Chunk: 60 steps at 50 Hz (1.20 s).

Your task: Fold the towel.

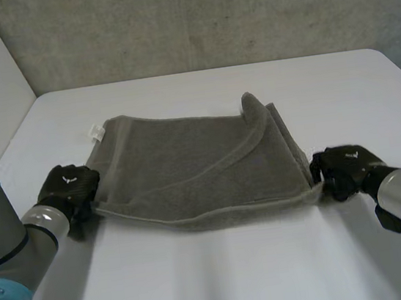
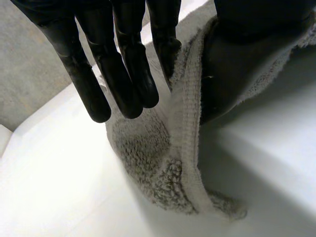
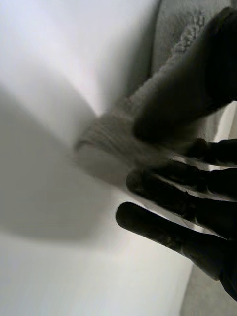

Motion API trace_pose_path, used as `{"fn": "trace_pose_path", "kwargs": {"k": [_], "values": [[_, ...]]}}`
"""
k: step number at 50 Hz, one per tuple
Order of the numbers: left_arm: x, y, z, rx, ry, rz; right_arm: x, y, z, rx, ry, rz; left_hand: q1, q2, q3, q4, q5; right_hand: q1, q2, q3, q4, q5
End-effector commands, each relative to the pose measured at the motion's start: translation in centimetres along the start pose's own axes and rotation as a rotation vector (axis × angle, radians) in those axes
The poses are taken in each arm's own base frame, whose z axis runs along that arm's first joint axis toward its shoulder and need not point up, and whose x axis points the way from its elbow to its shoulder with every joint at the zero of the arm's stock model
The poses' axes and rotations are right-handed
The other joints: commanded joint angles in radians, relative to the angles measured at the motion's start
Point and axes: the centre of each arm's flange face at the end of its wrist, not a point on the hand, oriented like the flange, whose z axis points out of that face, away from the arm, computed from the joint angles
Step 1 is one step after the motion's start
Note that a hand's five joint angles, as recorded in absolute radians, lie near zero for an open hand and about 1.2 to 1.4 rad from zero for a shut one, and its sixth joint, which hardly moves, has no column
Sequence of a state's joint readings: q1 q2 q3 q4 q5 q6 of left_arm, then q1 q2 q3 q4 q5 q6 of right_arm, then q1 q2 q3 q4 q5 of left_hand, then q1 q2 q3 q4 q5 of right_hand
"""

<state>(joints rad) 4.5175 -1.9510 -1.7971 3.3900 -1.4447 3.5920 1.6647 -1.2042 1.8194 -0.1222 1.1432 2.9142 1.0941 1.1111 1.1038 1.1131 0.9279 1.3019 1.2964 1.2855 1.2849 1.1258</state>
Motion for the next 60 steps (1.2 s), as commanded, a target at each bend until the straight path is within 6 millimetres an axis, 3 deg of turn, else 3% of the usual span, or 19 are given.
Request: {"fn": "trace_pose_path", "kwargs": {"k": [1,2,4,7,9,13,15,21,28,34,40,45,47,48,50,51,53,57,60], "values": [[-1.9,-5.2,-1.7,0.117,-0.042,0.011,1.2,-7.4,-1.4,0.176,0.048,-0.063,0.179,0.162,0.169,0.160,0.170,0.094,0.100,0.111,0.111,0.096],[-1.9,-5.2,-1.7,0.117,-0.042,0.011,1.2,-7.5,-1.4,0.176,0.048,-0.063,0.179,0.162,0.170,0.160,0.171,0.094,0.100,0.111,0.111,0.096],[-3.3,-8.8,-3.1,0.207,-0.077,0.020,0.8,-12.4,-4.4,0.283,0.056,-0.109,0.249,0.232,0.240,0.230,0.241,0.094,0.100,0.111,0.111,0.096],[-4.0,-10.8,-4.1,0.258,-0.100,0.029,0.6,-14.6,-5.8,0.333,0.054,-0.131,0.294,0.277,0.284,0.275,0.285,0.094,0.100,0.111,0.111,0.096],[-5.3,-14.3,-6.3,0.348,-0.136,0.042,0.1,-18.8,-8.5,0.425,0.040,-0.188,0.302,0.285,0.292,0.283,0.294,0.094,0.100,0.111,0.111,0.096],[-6.1,-16.9,-8.2,0.399,-0.153,0.046,-0.6,-21.8,-11.0,0.452,0.002,-0.225,0.302,0.285,0.292,0.283,0.294,0.094,0.100,0.111,0.111,0.096],[-6.4,-18.2,-9.4,0.406,-0.133,0.049,0.8,-23.0,-12.3,0.414,0.037,-0.273,0.302,0.285,0.292,0.283,0.294,0.094,0.100,0.111,0.111,0.096],[-6.3,-18.4,-9.7,0.347,-0.061,0.045,2.0,-21.4,-10.7,0.225,0.026,-0.369,0.302,0.285,0.292,0.283,0.294,0.094,0.100,0.111,0.111,0.096],[-4.9,-13.8,-4.7,0.084,0.066,0.002,0.9,-17.4,-7.3,-0.048,-0.051,-0.516,0.302,0.285,0.292,0.283,0.294,0.094,0.100,0.111,0.111,0.096],[-4.4,-12.0,-0.4,0.000,0.106,-0.007,-0.6,-16.8,-3.7,-0.050,-0.043,-0.589,0.302,0.285,0.292,0.283,0.294,0.094,0.100,0.111,0.111,0.096],[-4.8,-12.9,2.3,0.047,0.082,0.006,-2.1,-18.1,-1.3,0.074,-0.030,-0.642,0.302,0.285,0.292,0.283,0.294,0.094,0.100,0.111,0.111,0.096],[-6.5,-16.6,3.8,0.208,0.015,0.035,-1.7,-22.1,0.6,0.311,0.088,-0.658,0.302,0.285,0.292,0.283,0.294,0.094,0.100,0.111,0.111,0.096],[-8.6,-21.0,3.8,0.413,-0.089,0.063,-1.3,-26.7,0.1,0.545,0.208,-0.650,0.302,0.285,0.292,0.283,0.294,0.094,0.100,0.111,0.111,0.096],[-8.6,-21.1,3.8,0.414,-0.089,0.063,-1.2,-26.8,0.1,0.546,0.208,-0.649,0.302,0.285,0.292,0.283,0.294,0.094,0.100,0.111,0.111,0.096],[-9.7,-26.2,2.0,0.658,-0.197,0.087,-0.8,-31.6,-2.2,0.796,0.326,-0.612,0.302,0.285,0.292,0.283,0.294,0.094,0.100,0.111,0.111,0.096],[-9.8,-26.2,2.0,0.659,-0.197,0.087,-0.8,-31.7,-2.3,0.797,0.326,-0.611,0.302,0.285,0.292,0.283,0.294,0.094,0.100,0.111,0.111,0.096],[-9.6,-30.9,-1.1,0.893,-0.274,0.089,-0.6,-35.2,-5.2,1.000,0.383,-0.560,0.302,0.285,0.292,0.283,0.294,0.094,0.100,0.111,0.111,0.096],[-10.3,-33.4,-3.6,1.047,-0.310,0.055,-0.6,-36.6,-6.9,1.079,0.379,-0.531,0.302,0.285,0.292,0.283,0.294,0.094,0.100,0.111,0.111,0.096],[-10.4,-33.4,-3.9,1.068,-0.270,-0.005,-0.6,-36.2,-6.9,1.045,0.364,-0.529,0.302,0.285,0.292,0.283,0.294,0.094,0.100,0.111,0.111,0.096]]}}
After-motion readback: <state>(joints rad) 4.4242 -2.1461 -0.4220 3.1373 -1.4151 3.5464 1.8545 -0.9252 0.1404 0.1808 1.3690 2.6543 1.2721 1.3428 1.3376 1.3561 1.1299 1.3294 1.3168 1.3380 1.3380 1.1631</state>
